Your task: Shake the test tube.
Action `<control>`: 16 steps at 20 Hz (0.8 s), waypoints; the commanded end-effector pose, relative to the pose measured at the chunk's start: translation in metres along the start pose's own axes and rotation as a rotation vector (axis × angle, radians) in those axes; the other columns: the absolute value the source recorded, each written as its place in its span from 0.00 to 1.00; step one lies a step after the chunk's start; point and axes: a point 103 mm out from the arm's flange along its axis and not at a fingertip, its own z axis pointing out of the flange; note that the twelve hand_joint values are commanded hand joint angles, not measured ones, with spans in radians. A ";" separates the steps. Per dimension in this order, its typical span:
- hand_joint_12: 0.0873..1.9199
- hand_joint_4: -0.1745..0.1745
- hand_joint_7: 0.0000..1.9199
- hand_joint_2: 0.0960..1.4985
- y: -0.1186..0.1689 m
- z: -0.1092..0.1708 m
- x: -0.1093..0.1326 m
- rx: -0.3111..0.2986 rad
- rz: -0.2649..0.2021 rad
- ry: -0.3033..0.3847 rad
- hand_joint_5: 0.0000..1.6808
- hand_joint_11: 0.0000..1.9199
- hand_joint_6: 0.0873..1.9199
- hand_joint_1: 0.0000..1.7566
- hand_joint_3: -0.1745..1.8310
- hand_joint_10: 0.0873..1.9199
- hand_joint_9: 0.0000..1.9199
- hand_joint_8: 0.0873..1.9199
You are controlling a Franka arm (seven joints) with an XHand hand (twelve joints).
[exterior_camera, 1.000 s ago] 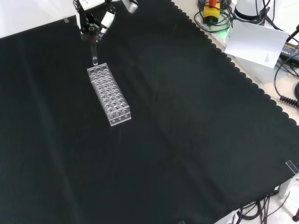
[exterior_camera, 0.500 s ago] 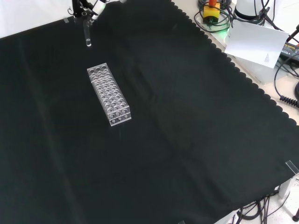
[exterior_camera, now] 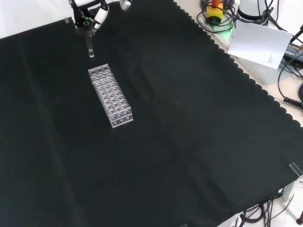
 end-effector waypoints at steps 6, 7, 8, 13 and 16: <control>0.49 0.00 0.89 0.66 -0.003 0.020 0.090 0.037 -0.175 0.050 0.88 0.61 0.02 0.70 0.00 0.10 0.90 0.25; 0.49 0.00 0.89 0.66 -0.002 0.020 0.096 0.037 -0.184 0.051 0.88 0.61 0.02 0.70 0.00 0.10 0.90 0.25; 0.49 0.00 0.89 0.66 -0.002 0.020 0.100 0.039 -0.193 0.054 0.88 0.61 0.02 0.70 0.00 0.10 0.90 0.25; 0.49 0.00 0.89 0.66 0.002 0.024 0.110 0.045 -0.210 0.044 0.88 0.61 0.02 0.70 0.00 0.10 0.90 0.25; 0.49 0.00 0.89 0.66 0.004 0.028 0.109 0.050 -0.206 0.047 0.88 0.61 0.02 0.70 0.00 0.10 0.90 0.25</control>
